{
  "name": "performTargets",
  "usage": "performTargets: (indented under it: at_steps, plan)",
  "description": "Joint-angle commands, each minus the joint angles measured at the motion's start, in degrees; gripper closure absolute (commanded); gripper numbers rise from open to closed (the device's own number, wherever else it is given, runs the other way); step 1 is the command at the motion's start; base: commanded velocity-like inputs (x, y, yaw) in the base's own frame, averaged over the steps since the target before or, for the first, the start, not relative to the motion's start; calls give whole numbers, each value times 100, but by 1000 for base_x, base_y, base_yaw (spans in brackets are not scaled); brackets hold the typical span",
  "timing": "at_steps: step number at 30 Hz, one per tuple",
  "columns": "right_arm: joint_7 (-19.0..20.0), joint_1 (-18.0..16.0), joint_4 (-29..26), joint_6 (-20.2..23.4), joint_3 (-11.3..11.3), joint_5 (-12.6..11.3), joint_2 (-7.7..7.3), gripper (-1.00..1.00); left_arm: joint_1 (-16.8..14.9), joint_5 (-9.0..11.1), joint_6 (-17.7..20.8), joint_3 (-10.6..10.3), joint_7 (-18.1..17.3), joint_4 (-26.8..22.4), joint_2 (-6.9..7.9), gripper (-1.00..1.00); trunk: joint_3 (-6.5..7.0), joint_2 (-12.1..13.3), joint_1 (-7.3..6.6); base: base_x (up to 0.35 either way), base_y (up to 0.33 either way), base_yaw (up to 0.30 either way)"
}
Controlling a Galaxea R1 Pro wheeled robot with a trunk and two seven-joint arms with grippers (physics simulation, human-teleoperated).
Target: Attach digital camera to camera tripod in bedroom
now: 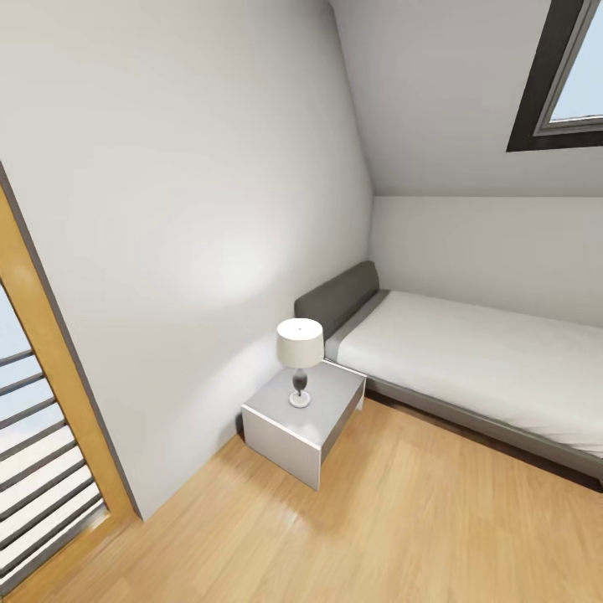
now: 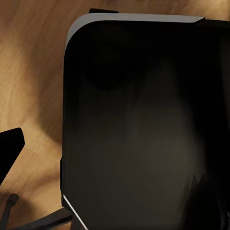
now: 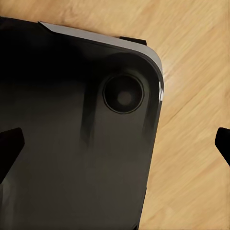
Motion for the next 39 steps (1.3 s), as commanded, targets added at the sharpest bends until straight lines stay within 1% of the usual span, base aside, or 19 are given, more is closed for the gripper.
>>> performTargets:
  at_steps: [1, 21, 25, 28, 29, 33, 34, 37, 38, 39]
  plan:
    - [-1, -3, 4, -15, 26, 33, -2, -100, 1, 39, -10, 12, 0, -7, -1, -100, -5, -3, 0, 0, -5, 0]
    - [-4, -3, 4, -17, 20, 33, -3, -100, 1, 49, -11, 10, 12, -8, 5, -100, -5, -3, 0, 0, -1, 0]
    - [-5, -3, -9, -9, 1, 37, -5, -100, 1, 174, -13, 72, 15, -16, 16, -100, -5, -3, 0, 0, 0, 0]
    - [-41, -11, -175, 18, -10, 48, -9, -100, 1, 385, -10, 178, 40, -170, 39, -100, -5, -3, 0, 0, 0, 0]
    - [-83, -34, -428, 53, -13, 47, -9, -100, 1, 471, 19, 208, 53, -386, 57, -100, -5, -3, 0, 0, 0, 0]
    - [-277, -168, -1247, 253, -42, 25, -5, -100, -1, 572, 167, 243, 100, -1099, 87, -100, -5, -3, 0, 0, 0, 0]
    - [-482, -280, -1708, 469, -57, 9, -1, -100, -10, 602, 381, 254, 139, -1531, 98, -100, -5, -3, 0, 0, 0, 0]
    - [-862, -528, -2306, 894, -74, -28, 16, -100, -29, 627, 970, 264, 203, -2203, 117, -100, -5, -3, 0, 0, 0, 0]
    - [-1084, -766, -2574, 1138, -90, -66, 40, -100, -46, 640, 1499, 270, 247, -2629, 125, -100, -5, -3, 0, 0, 0, 0]
    - [-1168, -905, -2666, 1230, -99, -91, 49, -100, -72, 647, 1768, 273, 264, -2827, 126, -100, -5, -3, 0, 0, 0, 0]
